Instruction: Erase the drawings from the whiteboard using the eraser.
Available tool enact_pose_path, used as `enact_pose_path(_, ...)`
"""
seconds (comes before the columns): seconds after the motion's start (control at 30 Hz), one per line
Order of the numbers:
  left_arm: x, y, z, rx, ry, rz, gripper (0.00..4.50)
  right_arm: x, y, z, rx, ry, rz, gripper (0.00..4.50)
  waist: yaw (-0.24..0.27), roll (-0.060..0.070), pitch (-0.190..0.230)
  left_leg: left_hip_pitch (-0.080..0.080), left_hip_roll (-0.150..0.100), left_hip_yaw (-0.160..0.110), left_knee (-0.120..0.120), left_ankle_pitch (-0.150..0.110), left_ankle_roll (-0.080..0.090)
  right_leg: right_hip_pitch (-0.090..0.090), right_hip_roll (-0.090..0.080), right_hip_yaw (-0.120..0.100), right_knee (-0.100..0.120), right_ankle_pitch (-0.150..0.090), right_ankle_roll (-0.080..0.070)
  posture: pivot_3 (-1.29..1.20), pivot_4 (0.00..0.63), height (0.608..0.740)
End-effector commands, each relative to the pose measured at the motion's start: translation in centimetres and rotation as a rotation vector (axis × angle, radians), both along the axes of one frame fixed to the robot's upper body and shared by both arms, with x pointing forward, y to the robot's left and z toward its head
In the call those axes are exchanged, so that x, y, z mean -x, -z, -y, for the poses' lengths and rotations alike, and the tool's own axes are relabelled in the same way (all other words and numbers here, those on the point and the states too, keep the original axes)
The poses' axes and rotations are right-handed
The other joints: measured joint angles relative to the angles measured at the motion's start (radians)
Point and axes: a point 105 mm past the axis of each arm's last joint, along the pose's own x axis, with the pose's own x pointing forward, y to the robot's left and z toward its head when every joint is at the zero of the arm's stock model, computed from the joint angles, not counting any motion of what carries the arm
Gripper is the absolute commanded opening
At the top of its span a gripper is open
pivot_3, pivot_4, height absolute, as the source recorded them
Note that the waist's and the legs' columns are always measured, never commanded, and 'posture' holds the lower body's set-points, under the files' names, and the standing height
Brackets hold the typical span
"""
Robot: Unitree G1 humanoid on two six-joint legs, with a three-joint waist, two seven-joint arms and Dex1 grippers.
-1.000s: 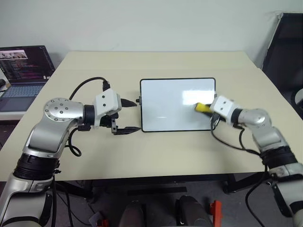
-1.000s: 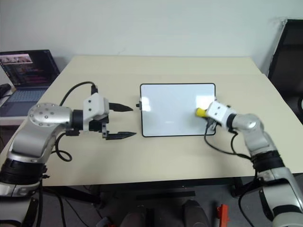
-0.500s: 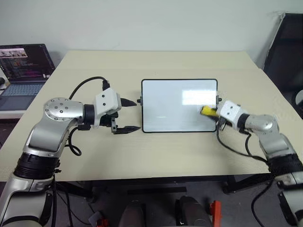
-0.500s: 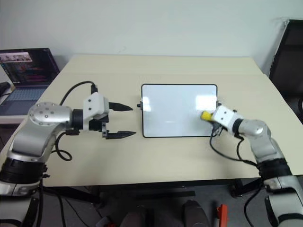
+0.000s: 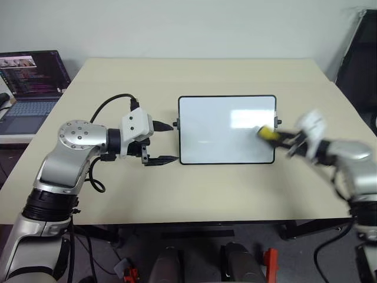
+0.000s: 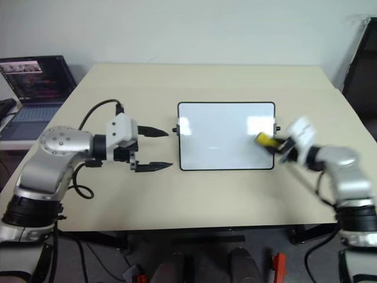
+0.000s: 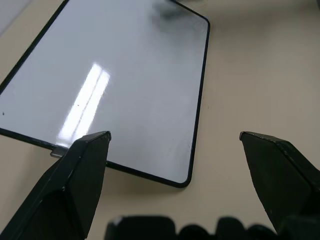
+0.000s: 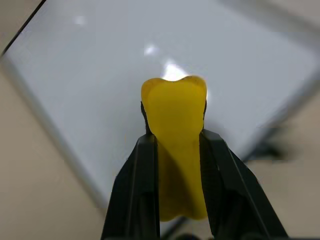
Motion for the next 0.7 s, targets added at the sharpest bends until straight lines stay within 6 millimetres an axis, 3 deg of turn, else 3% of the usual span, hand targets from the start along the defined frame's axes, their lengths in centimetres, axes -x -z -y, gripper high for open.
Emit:
enact_pose_path(0.03, 0.8, -0.3, 1.7, 0.018, 0.071, 0.01, 4.5, 0.5, 0.7, 5.6, 0.04, 0.266, -0.033, 0.72, 0.008, -0.003, -0.002, 0.0, 0.0, 0.0, 0.0, 0.0, 0.0, 0.0, 0.0, -0.001, -0.001, 0.0, 0.0, 0.0, 0.15, 0.74)
enact_pose_path(0.1, 0.5, 0.0, 2.1, 0.018, 0.073, 0.011, 4.5, 1.1, 2.7, 8.1, 0.075, 0.384, -0.13, 0.7, 0.007, -0.004, -0.002, 0.0, 0.001, 0.0, -0.001, -0.003, 0.002, 0.0, 0.001, -0.001, -0.003, -0.002, -0.002, 0.0, 0.15, 0.74)
enact_pose_path(0.3, 0.3, 0.0, 2.8, 0.027, 0.108, 0.008, 4.5, 1.7, 6.7, 10.3, -0.057, 0.535, -0.341, 0.7, -0.014, 0.002, 0.001, 0.001, 0.0, 0.004, -0.002, -0.003, 0.003, -0.001, 0.001, 0.003, -0.003, -0.003, -0.001, 0.0, 0.15, 0.74)
enact_pose_path(0.47, 0.0, 0.1, 2.6, 0.029, 0.096, 0.011, 4.5, 1.9, 7.7, 9.7, -0.104, 0.523, -0.399, 0.7, -0.025, 0.002, 0.001, 0.002, 0.001, 0.004, -0.002, -0.003, 0.003, 0.0, 0.002, 0.003, -0.001, -0.003, -0.001, 0.0, 0.15, 0.74)
enact_pose_path(0.63, -0.2, 0.2, 1.6, 0.015, 0.07, 0.013, 4.5, 2.1, 8.5, 10.7, -0.081, 0.57, -0.435, 0.7, -0.025, 0.002, 0.001, 0.001, 0.001, 0.004, -0.001, -0.003, 0.003, 0.0, 0.002, 0.003, -0.001, -0.003, 0.0, 0.0, 0.15, 0.74)
enact_pose_path(0.7, -0.2, 0.2, 1.5, 0.013, 0.067, 0.014, 4.5, 1.9, 8.4, 10.7, -0.088, 0.568, -0.429, 1.43, -0.024, 0.002, 0.001, 0.001, 0.001, 0.003, -0.001, -0.003, 0.003, 0.0, 0.002, 0.003, -0.002, -0.003, 0.0, 0.0, 0.15, 0.74)
